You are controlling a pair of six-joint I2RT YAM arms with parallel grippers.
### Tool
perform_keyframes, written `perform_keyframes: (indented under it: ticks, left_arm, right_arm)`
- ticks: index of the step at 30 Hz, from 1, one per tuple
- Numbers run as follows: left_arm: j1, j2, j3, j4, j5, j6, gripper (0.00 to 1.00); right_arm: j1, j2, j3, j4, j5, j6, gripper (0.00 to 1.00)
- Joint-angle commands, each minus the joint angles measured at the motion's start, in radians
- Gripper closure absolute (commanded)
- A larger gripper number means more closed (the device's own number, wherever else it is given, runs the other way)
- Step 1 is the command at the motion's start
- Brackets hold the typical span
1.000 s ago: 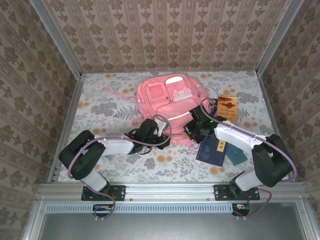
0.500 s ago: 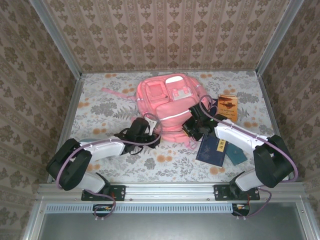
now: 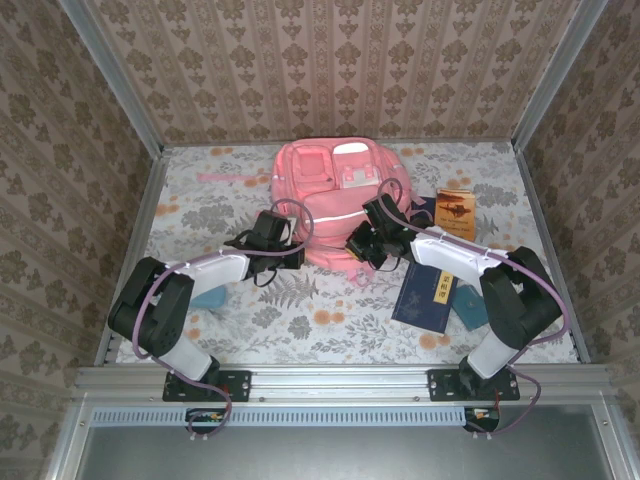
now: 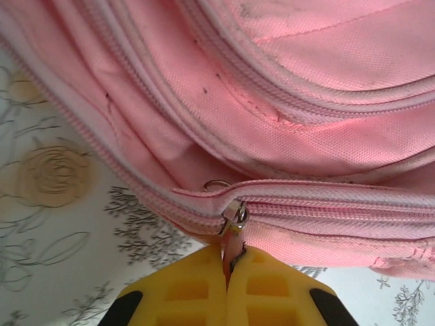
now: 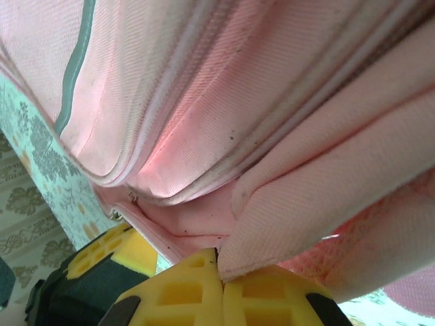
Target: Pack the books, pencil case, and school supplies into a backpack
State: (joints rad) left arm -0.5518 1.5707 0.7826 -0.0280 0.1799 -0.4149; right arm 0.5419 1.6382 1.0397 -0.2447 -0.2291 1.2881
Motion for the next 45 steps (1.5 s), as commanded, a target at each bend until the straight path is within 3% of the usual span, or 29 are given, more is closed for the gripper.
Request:
perform_keyframes:
  ticks: [1, 7, 12, 25, 31, 36, 39, 45]
  left_arm:
    - [0.089, -0.009, -0.024, -0.122, -0.116, 0.079, 1.00]
    - [0.119, -0.147, -0.073, -0.147, 0.209, 0.309, 1.00]
    - [0.123, -0.238, -0.117, -0.127, 0.320, 0.353, 1.00]
    - [0.184, -0.220, -0.131, -0.092, 0.163, 0.178, 1.00]
    - [0.187, -0.229, -0.141, -0.047, 0.181, 0.125, 1.00]
    - [0.109, -0.222, -0.148, 0.004, 0.228, 0.064, 0.60]
    - [0.006, -0.219, -0.163, 0.041, 0.171, 0.031, 0.50]
    - [-0.155, -0.149, -0.154, 0.114, 0.013, 0.002, 0.41]
  right_arm:
    - [-0.029, -0.009, 0.032, -0.134, 0.078, -0.049, 1.00]
    - [-0.064, -0.016, 0.054, -0.174, 0.112, -0.072, 1.00]
    - [-0.087, -0.041, 0.057, -0.212, 0.154, -0.089, 1.00]
    - [-0.114, -0.101, 0.023, -0.261, 0.227, -0.081, 1.00]
    - [-0.114, -0.105, 0.023, -0.240, 0.203, -0.097, 1.00]
    - [-0.103, -0.099, 0.033, -0.214, 0.137, -0.118, 1.00]
    - [-0.099, -0.104, 0.040, -0.216, 0.129, -0.120, 1.00]
    - [-0.098, -0.106, 0.048, -0.225, 0.125, -0.125, 1.00]
